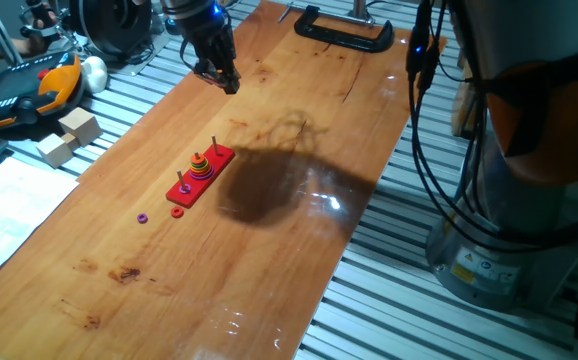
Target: Take out one Hanoi block and throw it aside
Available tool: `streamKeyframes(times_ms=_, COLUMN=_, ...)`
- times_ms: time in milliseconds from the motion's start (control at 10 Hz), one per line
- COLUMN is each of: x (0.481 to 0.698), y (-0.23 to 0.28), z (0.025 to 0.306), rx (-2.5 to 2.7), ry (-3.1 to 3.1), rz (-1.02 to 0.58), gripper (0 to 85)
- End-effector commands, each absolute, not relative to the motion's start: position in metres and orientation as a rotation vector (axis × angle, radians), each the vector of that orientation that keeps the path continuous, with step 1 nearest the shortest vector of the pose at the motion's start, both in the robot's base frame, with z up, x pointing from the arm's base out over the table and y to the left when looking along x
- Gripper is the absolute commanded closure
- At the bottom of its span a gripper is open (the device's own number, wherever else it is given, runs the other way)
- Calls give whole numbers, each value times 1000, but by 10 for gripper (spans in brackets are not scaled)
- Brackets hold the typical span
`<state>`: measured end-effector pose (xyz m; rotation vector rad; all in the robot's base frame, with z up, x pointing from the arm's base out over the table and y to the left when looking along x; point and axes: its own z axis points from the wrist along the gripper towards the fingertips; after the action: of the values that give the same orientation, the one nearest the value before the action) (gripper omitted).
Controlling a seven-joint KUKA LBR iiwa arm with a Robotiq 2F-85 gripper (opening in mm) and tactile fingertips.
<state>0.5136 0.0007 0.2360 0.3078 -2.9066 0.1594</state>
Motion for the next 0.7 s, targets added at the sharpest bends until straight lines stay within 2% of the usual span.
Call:
streamKeyframes(times_ms=0, x=513, y=1, z=236, rx=308, ry=-2911, rz=160, gripper=840)
streamKeyframes(times_ms=600, x=513, y=1, z=236, rx=270, ry=-2951, rz=117, gripper=843)
